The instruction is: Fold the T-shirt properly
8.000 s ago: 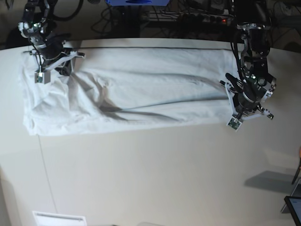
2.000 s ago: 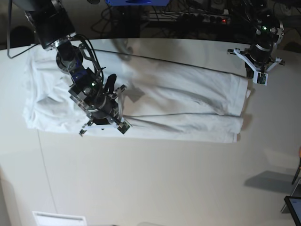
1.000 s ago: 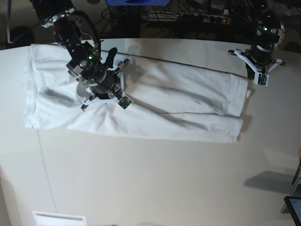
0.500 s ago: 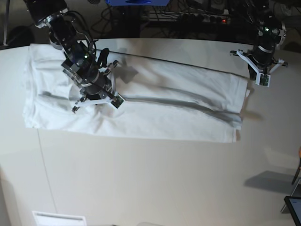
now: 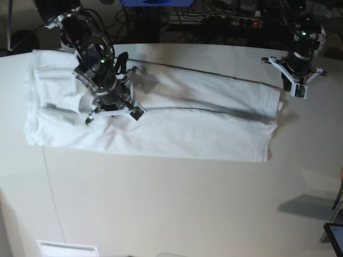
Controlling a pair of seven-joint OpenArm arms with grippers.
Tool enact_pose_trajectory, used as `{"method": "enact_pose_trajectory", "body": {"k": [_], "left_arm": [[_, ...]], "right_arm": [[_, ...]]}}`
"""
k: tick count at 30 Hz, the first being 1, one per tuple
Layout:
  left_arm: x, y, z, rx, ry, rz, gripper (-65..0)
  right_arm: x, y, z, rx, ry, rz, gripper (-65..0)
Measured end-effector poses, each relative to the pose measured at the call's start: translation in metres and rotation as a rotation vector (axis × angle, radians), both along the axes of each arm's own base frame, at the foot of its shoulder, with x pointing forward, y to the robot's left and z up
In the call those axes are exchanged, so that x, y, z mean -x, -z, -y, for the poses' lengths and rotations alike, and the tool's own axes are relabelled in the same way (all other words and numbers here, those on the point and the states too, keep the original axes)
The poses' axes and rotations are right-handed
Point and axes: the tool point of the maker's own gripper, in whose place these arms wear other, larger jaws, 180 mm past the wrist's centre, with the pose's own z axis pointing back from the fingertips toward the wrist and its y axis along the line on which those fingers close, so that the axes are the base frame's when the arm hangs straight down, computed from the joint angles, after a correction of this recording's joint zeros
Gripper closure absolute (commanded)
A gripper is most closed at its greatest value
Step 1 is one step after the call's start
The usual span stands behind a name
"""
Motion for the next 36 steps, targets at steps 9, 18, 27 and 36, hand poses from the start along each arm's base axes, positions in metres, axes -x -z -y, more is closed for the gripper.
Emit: {"method": "enact_pose_trajectory", "body": {"k": [9, 18, 27, 36], "left_arm": [[-0.001, 0.002, 0.030, 0.012, 0.144, -0.027, 0.0], [-0.038, -0.014, 0.085, 0.143, 0.277, 0.119, 0.0], [-0.089, -0.068, 0.109, 0.277, 0.320, 0.363, 0.0], [-0.108, -0.026, 0.070, 0.290, 0.151, 0.279, 0.0]], "right_arm": [[0.008, -0.029, -0.015, -0.062, 0.013, 0.038, -22.9], [0.013, -0.037, -0.047, -0.211, 0.008, 0.057, -22.8], [-0.002, -0.048, -0.037, -0.306, 0.098, 0.145, -1.5], [-0.002, -0.044, -0.025, -0.303, 0.137, 0.142, -0.7]]}}
